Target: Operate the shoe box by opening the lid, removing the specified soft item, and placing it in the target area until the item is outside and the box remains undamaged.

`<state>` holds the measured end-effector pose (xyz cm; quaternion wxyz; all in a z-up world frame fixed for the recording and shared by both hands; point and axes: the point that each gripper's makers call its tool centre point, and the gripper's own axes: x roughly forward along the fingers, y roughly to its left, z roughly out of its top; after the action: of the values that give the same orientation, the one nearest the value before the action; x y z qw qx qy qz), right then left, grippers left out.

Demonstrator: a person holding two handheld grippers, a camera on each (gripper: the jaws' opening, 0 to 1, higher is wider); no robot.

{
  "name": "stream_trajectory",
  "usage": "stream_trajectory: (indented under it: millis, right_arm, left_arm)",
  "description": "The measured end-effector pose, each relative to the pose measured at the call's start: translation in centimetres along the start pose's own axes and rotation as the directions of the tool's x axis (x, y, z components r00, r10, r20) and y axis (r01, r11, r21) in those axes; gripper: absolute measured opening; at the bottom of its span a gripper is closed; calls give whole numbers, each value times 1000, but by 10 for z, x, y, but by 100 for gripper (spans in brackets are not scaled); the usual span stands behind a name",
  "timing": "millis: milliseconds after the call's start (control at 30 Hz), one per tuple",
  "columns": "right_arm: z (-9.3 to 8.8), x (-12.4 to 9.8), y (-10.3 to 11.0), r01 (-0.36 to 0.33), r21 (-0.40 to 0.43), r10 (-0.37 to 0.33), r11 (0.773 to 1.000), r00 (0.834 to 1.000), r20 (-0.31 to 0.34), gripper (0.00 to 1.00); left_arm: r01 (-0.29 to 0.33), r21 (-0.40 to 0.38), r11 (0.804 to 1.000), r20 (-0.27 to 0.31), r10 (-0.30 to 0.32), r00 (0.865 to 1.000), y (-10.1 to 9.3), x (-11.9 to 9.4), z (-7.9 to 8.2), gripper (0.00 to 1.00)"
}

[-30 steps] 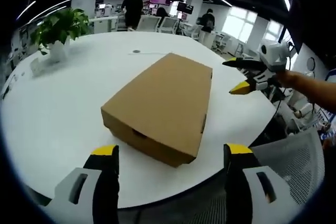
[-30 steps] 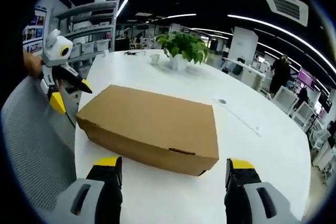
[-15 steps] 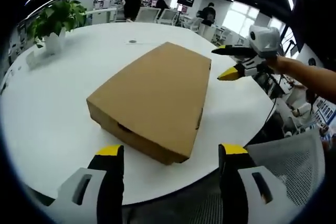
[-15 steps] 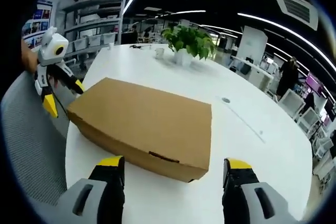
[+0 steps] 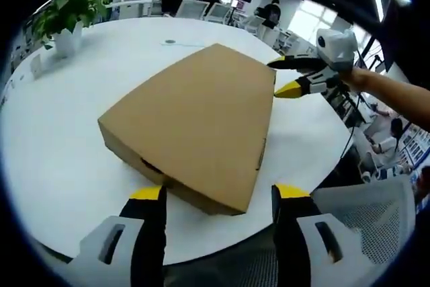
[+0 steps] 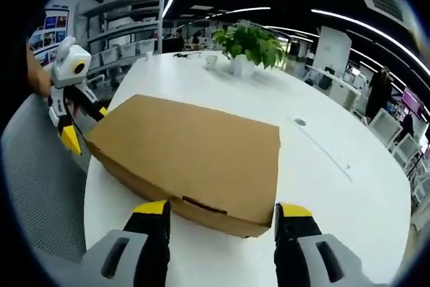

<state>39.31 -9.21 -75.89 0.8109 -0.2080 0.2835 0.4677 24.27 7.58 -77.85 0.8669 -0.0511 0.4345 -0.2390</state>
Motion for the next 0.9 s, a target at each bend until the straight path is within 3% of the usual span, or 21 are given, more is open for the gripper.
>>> stream_trajectory:
  millis: [367, 567, 900]
  right_arm:
    - [-1, 0, 2, -18, 1, 18, 1000, 1000, -3, 62]
    - [-1, 0, 4, -8, 9, 8, 1000, 1000, -4, 61]
    - [-2, 2, 8, 30, 66, -31, 997, 999, 26, 61]
  left_arm:
    - [-36, 8, 999, -19, 36, 999, 7, 4, -1, 53]
    - [-2, -31, 1000, -41, 1, 999, 8, 6, -2, 52]
    - [-13, 3, 1000, -54, 13, 998, 23, 0, 1, 49]
